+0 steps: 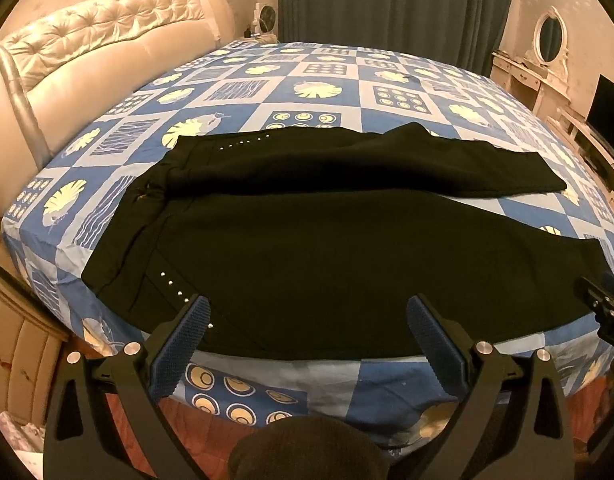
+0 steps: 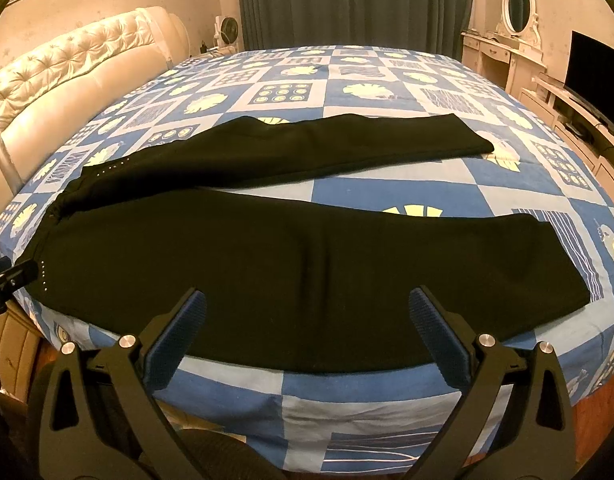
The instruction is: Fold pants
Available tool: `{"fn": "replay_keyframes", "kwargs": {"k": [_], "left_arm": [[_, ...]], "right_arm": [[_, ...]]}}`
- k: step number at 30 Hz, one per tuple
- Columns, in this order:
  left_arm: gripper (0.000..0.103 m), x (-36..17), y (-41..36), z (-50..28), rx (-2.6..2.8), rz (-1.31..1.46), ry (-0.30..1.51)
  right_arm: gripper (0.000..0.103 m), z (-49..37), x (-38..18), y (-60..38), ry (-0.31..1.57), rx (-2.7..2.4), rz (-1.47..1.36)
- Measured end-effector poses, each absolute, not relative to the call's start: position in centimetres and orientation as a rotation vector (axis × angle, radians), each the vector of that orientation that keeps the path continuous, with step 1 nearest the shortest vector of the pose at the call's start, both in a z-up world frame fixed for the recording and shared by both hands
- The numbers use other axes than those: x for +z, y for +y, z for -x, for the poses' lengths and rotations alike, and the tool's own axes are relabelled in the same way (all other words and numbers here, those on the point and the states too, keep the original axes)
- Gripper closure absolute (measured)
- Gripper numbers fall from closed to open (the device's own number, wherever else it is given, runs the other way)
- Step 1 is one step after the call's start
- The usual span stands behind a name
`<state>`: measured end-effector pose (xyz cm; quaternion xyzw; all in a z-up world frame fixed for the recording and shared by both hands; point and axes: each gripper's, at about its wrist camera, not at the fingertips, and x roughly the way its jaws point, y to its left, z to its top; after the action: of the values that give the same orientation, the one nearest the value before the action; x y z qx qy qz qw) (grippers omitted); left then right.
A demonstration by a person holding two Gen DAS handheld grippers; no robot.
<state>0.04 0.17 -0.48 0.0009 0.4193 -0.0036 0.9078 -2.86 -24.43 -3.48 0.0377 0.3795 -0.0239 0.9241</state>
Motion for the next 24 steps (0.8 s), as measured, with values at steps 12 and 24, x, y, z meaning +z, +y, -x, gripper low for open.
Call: {"fn": "replay_keyframes", "kwargs": {"k": [12, 24], "left_arm": [[0.005, -0.3, -0.4, -0.1, -0.011, -0.011, 0.87], [0.005, -0.2, -0.5, -0.1, -0.016, -0.018, 0.873]], "right_arm": [[0.002, 2.8, -4.2, -24.3, 0.79, -0.042, -0.074], [0.002, 2.8, -4.5, -23.9, 0.802, -0.033, -0.075]]}}
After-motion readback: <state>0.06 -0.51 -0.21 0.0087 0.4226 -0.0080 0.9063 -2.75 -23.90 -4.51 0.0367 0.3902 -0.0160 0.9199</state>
